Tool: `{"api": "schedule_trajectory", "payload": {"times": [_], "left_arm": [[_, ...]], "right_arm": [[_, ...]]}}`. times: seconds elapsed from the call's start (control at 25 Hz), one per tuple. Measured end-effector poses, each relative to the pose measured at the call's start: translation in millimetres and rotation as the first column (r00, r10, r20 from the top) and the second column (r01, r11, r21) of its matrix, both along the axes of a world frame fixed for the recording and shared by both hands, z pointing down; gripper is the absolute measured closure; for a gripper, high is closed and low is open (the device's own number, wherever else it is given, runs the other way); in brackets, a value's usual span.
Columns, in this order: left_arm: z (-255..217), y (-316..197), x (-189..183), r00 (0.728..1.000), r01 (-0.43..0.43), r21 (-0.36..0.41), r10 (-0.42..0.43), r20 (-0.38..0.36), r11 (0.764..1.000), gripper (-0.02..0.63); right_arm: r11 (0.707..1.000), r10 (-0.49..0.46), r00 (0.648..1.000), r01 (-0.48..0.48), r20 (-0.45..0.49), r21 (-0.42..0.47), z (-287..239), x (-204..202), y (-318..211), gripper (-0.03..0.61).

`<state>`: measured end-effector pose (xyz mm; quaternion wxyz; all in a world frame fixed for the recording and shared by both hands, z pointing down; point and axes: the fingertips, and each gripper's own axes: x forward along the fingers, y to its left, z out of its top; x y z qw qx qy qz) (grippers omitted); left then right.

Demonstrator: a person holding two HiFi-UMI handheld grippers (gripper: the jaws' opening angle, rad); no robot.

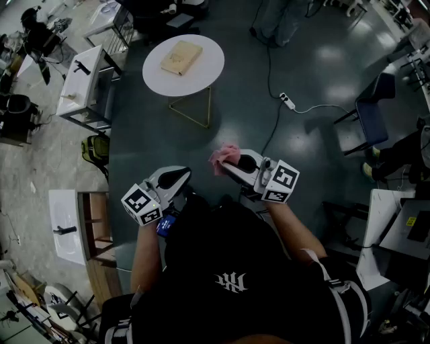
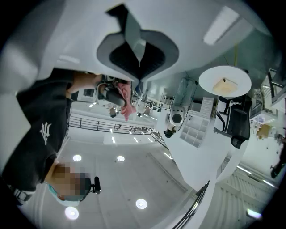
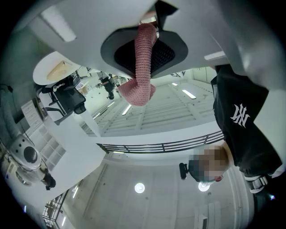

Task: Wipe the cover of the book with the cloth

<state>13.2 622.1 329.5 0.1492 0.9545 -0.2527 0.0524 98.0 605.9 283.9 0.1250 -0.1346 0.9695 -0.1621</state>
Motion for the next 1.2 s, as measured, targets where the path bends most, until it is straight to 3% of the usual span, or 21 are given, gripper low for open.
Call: {"api": "schedule_trajectory", "payload": {"times": [0.4, 0.8, 1.2], "left_arm": [[-4.0, 16.1, 9.0, 1.0, 0.002, 0.025, -0.003, 0.015, 1.0, 0.607], [-9.1, 9.4, 0.6, 0.999, 0.045, 0.053, -0.046, 0.022, 0.998, 0.612], [0.1, -1.6, -10.1, 0.999, 0.041, 0.009, -0.041, 0.015, 0.999, 0.611]], "right_arm": [[1.0, -0.012, 1.0, 0.013, -0.011, 0.023, 2.6, -0.5, 14.3, 0.541], [0.999, 0.037, 0.999, -0.037, -0.012, 0.012, 6.2, 5.5, 1.0, 0.543], [1.0, 0.015, 1.0, -0.015, 0.009, -0.008, 9.1, -8.6, -9.6, 0.54]]}}
